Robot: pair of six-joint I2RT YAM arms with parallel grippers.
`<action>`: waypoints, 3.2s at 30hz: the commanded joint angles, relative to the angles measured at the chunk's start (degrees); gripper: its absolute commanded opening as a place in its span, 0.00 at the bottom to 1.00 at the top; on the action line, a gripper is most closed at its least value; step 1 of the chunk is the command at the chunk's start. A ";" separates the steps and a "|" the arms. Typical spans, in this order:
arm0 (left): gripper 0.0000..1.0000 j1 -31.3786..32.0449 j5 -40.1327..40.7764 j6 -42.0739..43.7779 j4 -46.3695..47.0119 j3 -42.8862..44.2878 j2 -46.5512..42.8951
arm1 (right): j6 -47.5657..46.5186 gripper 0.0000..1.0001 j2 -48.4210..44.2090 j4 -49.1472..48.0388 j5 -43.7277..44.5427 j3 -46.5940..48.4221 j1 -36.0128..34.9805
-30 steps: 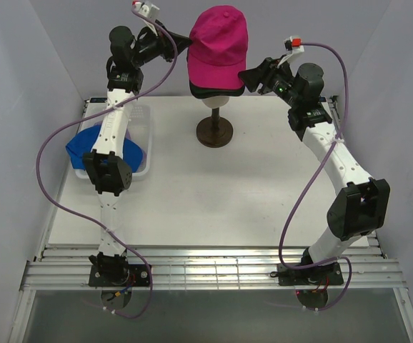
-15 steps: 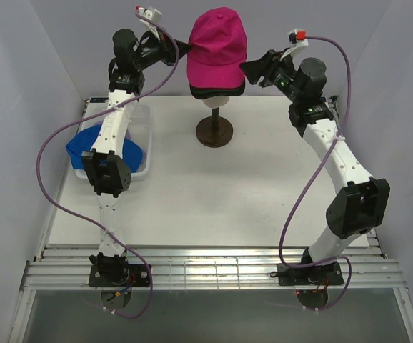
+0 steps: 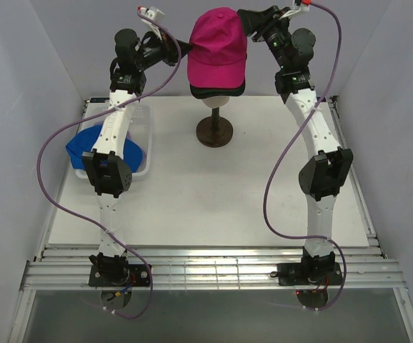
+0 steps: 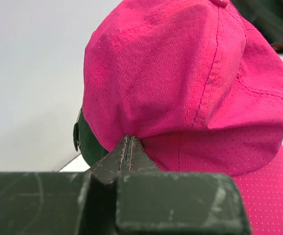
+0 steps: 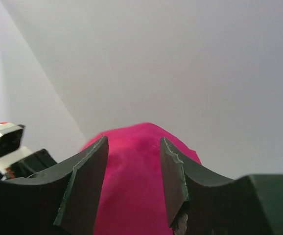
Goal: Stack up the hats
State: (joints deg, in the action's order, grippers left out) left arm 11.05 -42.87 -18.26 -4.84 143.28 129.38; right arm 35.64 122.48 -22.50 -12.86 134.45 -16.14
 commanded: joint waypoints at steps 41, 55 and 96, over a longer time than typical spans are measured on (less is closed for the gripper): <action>0.10 1.52 0.25 2.79 -6.32 -1.60 -6.25 | 2.42 0.71 -5.92 8.36 19.37 -8.06 -3.37; 0.33 1.52 1.30 3.93 -7.64 -3.36 -8.88 | -2.41 0.71 -22.96 6.76 15.34 -23.69 0.32; 0.98 -28.07 31.70 36.80 -44.47 -59.94 -47.64 | -15.68 0.63 -59.63 15.29 -1.54 -72.57 6.03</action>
State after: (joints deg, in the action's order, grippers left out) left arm -12.49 -19.18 12.25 -43.88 92.09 81.89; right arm 21.98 64.88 -6.04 -11.33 63.92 -9.87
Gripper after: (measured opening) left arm 0.978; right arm 0.630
